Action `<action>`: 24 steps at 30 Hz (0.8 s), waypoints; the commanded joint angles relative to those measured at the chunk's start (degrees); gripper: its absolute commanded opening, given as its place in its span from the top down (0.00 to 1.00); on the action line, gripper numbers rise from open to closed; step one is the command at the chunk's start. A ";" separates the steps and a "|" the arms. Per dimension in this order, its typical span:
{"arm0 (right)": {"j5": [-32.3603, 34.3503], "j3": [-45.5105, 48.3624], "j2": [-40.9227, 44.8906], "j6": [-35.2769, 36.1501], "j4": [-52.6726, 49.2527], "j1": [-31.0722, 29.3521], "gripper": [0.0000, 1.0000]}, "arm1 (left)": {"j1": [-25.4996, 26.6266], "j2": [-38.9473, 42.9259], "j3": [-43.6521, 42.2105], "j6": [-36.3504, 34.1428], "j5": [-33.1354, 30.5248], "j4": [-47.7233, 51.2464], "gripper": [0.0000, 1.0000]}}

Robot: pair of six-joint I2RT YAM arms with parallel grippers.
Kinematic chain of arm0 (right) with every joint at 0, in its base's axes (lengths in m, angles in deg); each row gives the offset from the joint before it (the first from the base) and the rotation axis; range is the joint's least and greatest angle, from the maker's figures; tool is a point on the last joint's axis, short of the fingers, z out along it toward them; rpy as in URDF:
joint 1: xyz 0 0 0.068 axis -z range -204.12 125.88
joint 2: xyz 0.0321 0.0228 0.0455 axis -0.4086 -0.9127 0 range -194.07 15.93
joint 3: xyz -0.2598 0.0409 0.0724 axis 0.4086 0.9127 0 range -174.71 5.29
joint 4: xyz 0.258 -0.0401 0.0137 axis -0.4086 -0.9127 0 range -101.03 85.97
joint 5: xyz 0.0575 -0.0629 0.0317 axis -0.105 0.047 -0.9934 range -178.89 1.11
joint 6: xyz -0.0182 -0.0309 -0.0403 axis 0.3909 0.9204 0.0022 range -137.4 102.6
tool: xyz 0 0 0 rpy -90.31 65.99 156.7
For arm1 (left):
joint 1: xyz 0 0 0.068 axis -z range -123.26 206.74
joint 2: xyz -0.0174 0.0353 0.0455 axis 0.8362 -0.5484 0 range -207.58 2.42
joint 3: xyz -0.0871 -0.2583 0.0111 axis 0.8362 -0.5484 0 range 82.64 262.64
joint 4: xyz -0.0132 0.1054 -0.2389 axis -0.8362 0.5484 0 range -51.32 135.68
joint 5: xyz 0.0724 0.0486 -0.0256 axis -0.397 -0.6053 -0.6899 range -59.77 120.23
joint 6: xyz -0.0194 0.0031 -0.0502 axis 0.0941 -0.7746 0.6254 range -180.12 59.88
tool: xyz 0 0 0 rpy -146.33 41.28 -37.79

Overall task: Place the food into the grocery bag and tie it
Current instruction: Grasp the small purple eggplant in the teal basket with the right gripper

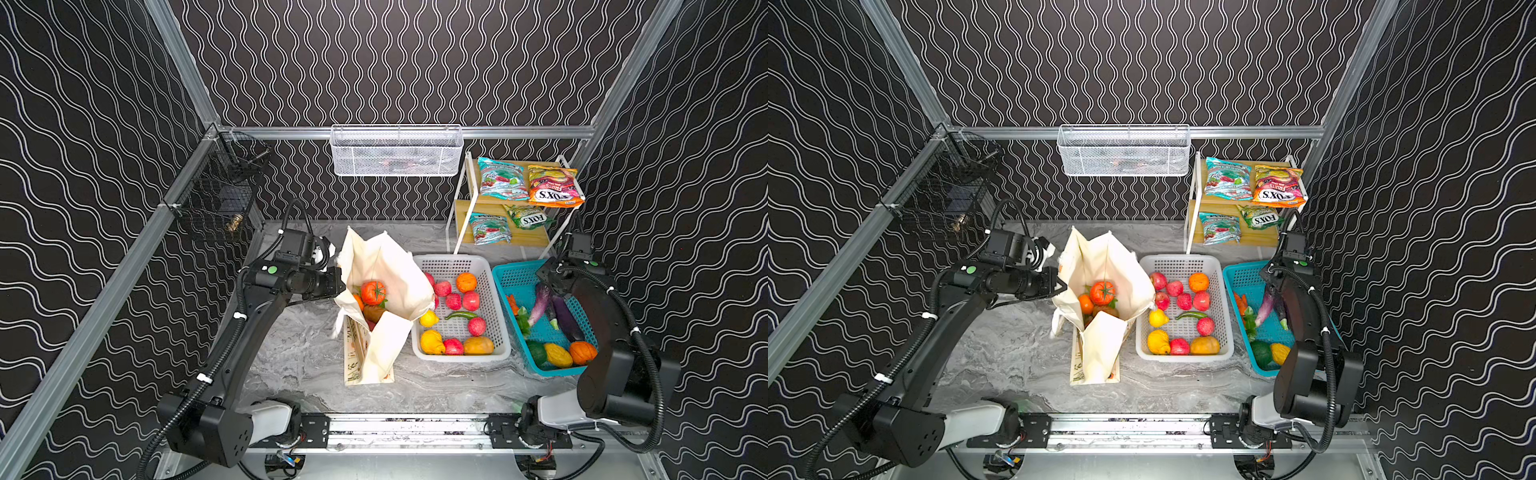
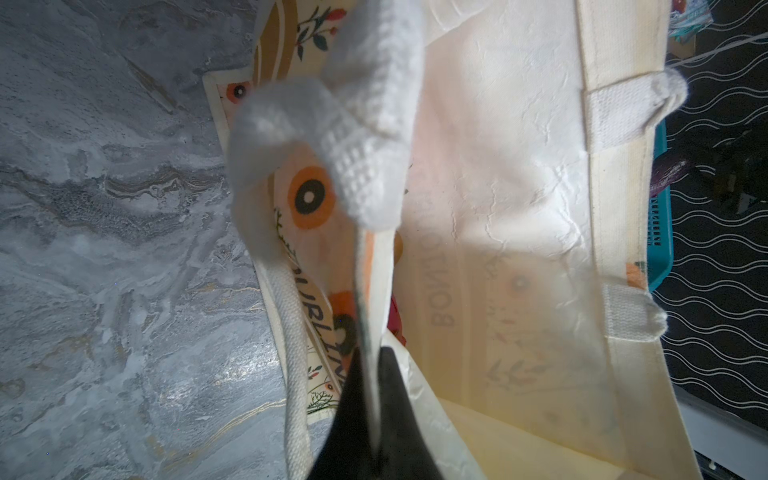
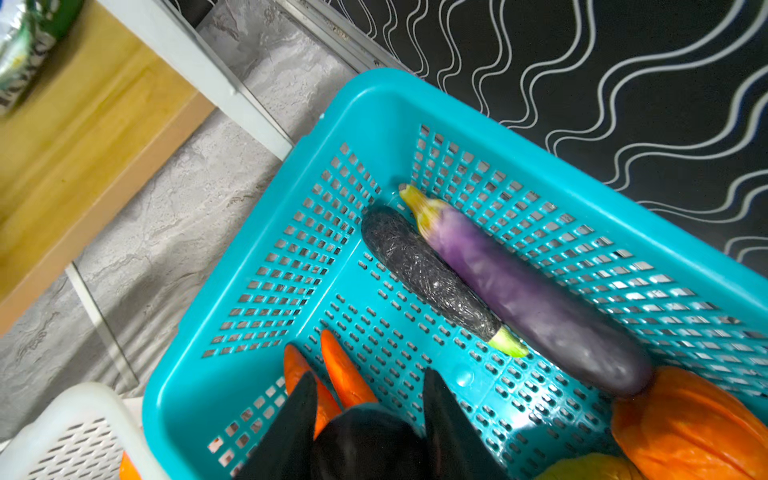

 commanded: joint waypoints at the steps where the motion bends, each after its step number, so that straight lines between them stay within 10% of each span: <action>1: 1.25 0.59 -0.95 -0.75 -0.45 0.28 0.58 | -0.03 0.17 -0.10 -0.52 0.08 0.00 1.00; 15: -3.50 6.92 -10.74 0.07 5.15 10.94 0.51 | -0.03 0.35 0.04 -0.64 0.43 -0.19 1.00; 24: -2.89 6.61 -9.51 0.97 2.03 10.16 0.19 | -0.04 -0.14 0.41 -0.82 0.47 -0.27 1.00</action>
